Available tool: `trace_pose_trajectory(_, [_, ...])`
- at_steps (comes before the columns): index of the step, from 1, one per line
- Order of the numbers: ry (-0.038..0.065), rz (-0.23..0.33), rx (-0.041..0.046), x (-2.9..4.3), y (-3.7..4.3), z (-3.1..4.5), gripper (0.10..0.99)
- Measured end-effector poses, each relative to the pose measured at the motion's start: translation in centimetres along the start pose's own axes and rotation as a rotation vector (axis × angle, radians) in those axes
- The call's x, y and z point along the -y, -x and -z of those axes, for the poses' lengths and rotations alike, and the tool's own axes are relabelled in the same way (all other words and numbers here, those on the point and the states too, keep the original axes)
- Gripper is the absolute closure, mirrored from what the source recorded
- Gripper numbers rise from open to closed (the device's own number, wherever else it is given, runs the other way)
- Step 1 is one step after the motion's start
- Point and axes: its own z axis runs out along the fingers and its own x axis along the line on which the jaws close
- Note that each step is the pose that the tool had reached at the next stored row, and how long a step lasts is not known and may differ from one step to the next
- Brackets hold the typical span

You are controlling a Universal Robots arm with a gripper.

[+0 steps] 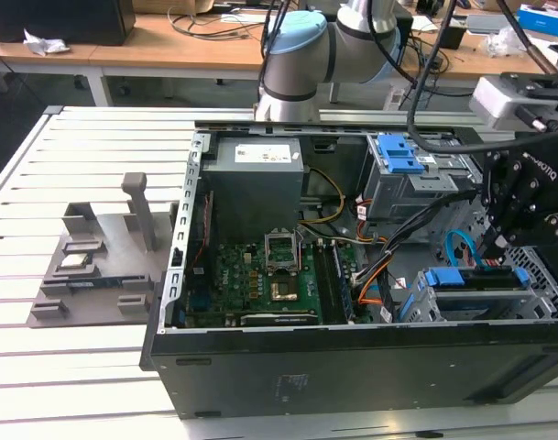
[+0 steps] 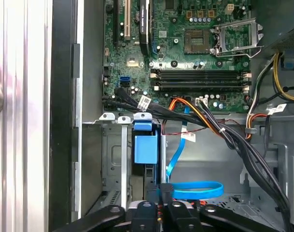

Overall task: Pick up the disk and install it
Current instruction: 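Insert the second disk wire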

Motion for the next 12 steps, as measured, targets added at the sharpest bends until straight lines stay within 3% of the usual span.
trace_pose_trajectory(1, [0.0,0.0,-0.0013,-0.03,-0.03,0.67,0.98])
trace_pose_trajectory(3, [0.0,0.0,-0.0016,-0.11,-0.15,2.37,0.98])
trace_pose_trajectory(4, [0.0,0.0,-0.0017,-0.12,-0.17,2.71,0.98])
trace_pose_trajectory(12, [0.0,0.0,-0.0017,-0.14,-0.19,2.99,0.98])
